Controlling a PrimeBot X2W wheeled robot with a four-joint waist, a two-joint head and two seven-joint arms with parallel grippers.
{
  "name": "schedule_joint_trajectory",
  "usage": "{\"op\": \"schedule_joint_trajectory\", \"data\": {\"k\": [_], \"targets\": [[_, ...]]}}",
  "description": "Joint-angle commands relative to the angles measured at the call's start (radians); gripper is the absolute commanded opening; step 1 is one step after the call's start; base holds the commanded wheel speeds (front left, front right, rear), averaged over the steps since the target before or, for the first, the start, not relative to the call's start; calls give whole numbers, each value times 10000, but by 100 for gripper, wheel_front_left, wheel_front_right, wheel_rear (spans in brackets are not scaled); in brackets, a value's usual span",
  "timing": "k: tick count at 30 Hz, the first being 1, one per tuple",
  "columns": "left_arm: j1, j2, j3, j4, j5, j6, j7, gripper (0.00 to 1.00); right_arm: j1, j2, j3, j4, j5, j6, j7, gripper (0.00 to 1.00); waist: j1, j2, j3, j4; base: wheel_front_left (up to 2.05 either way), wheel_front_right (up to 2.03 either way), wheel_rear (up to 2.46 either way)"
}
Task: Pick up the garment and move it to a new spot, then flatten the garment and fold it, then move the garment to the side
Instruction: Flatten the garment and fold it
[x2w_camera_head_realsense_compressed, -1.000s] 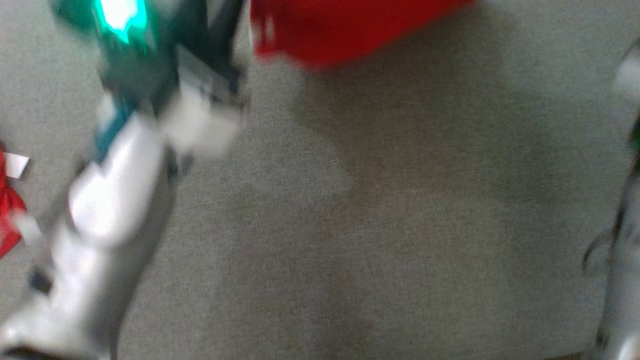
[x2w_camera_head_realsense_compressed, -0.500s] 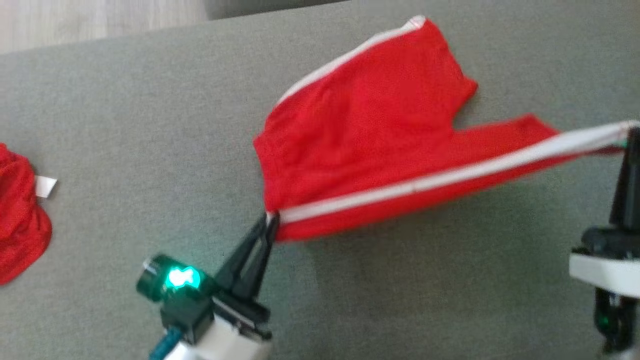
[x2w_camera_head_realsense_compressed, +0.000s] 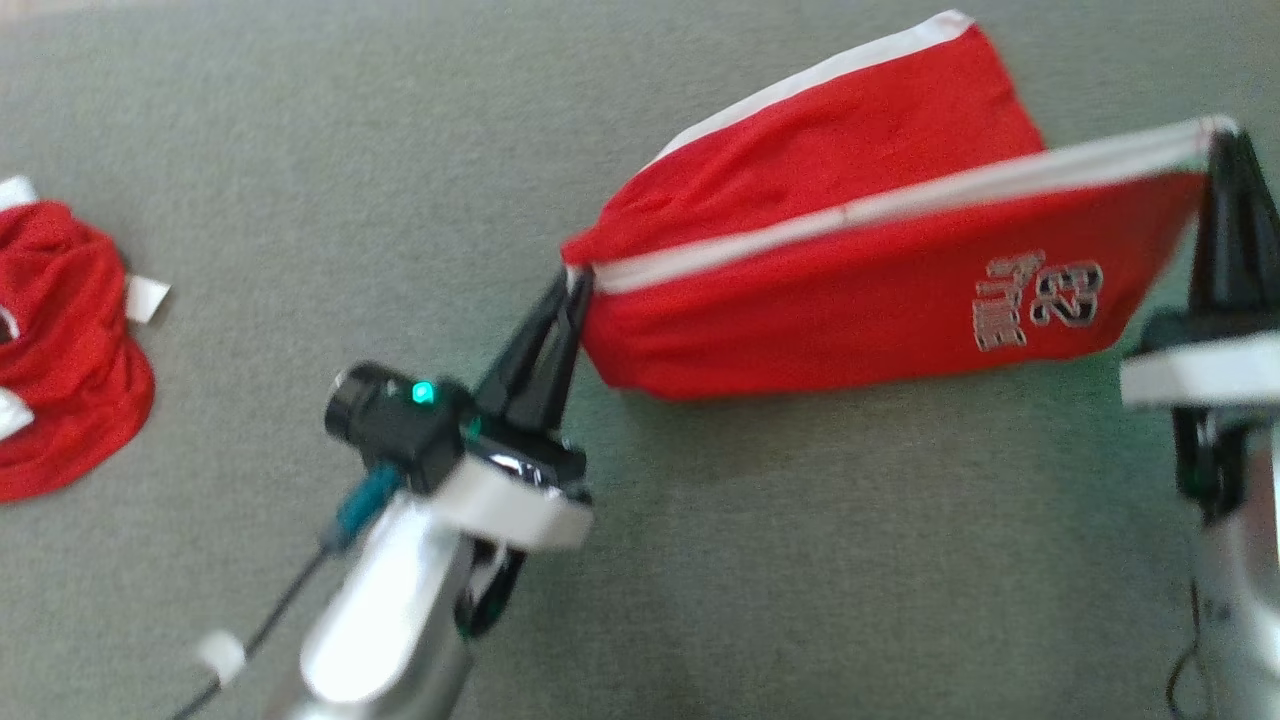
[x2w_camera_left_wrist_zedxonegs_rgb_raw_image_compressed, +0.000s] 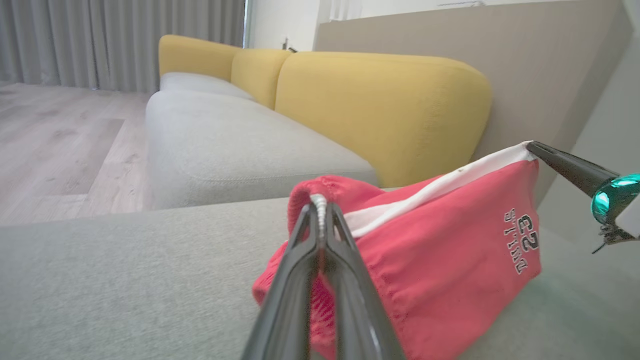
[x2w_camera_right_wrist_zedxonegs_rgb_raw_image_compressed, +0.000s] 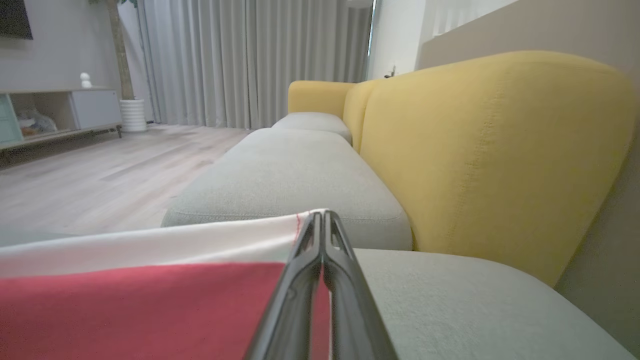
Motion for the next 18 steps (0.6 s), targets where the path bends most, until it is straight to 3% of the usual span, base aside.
{"op": "schedule_joint_trajectory", "data": {"k": [1,10,17,18], "targets": [[-435,17,363,69,-182,-9,-21,0,-486,-277,360,155,-84,-7,-4,0,-2,0,246,238,0,0,0],[-2910,-224,-329,2506,-1566,-58,291,0,-3832,-1107,1585,3593,-228,-7,63,0,-2,0,989,588,0,0,0],[-4031,-237,-1264,3433,-2525,-67,274,0,-5437,-1154,2554,5644,-101,-7,1,0,-2,0,1412,738,0,0,0],[-4121,-238,-1358,3543,-2615,-60,246,0,-5566,-1108,2677,5848,-55,-7,-6,44,-2,0,1434,744,0,0,0]]}}
